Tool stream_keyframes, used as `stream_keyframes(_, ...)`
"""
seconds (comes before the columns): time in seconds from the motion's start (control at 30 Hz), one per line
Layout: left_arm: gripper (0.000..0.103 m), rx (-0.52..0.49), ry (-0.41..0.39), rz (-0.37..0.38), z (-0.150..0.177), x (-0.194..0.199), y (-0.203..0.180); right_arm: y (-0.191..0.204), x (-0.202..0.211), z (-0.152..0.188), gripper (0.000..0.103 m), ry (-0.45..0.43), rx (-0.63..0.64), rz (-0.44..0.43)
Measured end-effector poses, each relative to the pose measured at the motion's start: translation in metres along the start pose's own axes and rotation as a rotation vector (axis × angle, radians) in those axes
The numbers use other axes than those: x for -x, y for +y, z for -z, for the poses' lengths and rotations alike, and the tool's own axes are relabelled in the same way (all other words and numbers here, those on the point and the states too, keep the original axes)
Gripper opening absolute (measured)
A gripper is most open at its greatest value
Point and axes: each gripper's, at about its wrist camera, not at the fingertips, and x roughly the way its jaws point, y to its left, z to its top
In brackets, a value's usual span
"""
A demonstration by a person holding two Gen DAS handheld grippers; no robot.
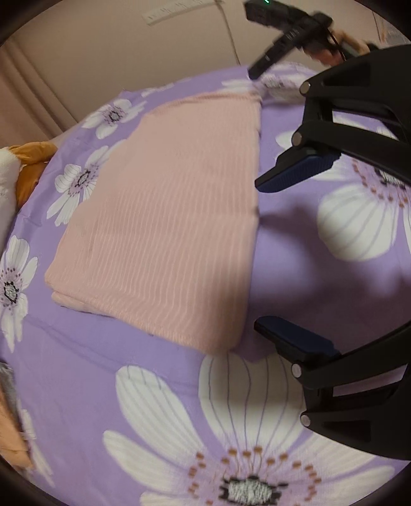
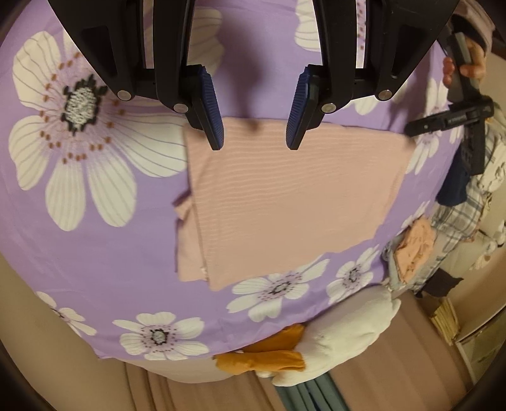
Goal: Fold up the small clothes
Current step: 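Grasp the edge of the folded pink shirt with the left tool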
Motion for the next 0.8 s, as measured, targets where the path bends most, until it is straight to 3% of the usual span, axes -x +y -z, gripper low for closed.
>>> stream_keyframes(0.43,0.083,0.231,-0.036,0.337,-0.026,-0.007,0.036,0.016,-0.017,-0.003,0.041,0.023,0.035,-0.049)
stream_keyframes(0.6,0.083,0.258,-0.052,0.381,-0.042,-0.013,0.036,0.024,-0.025,-0.004,0.041,0.034,0.045,-0.065)
stream_keyframes(0.8,0.082,0.217,-0.053,0.352,-0.06,-0.021,0.03,0.035,-0.039,-0.009,0.041,0.051,0.064,-0.086)
